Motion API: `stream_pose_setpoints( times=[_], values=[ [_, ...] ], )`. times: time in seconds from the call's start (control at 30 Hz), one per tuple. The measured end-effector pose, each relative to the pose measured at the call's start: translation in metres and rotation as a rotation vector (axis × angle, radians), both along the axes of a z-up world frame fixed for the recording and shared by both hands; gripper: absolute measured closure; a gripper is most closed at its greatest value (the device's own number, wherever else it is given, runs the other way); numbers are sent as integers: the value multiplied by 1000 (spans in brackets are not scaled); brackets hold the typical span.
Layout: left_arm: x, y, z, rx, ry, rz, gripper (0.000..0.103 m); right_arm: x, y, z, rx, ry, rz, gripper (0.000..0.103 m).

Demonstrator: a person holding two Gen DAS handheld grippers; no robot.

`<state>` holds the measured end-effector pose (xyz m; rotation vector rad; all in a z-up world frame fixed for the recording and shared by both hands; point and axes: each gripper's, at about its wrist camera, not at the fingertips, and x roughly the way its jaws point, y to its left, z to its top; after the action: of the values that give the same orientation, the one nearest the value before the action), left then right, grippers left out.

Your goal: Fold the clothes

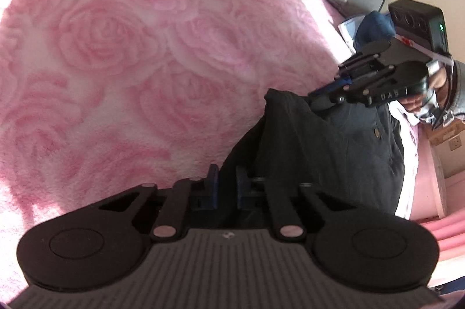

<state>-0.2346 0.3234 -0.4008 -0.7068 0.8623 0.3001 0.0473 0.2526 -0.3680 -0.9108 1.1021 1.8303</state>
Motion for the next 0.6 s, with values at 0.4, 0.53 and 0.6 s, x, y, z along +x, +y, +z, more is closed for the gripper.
stream_pose_setpoints(
  times=[0.4, 0.53, 0.6],
  values=[
    [-10, -6, -13, 6, -5, 247, 94, 42, -53, -12, 76, -207, -477, 103],
    [-19, -1, -6, 5, -9, 328, 91, 61, -68, 10, 131, -128, -661, 103],
    [-26, -1, 2, 23, -9, 373, 94, 71, -85, 27, 180, -138, -766, 102]
  ],
)
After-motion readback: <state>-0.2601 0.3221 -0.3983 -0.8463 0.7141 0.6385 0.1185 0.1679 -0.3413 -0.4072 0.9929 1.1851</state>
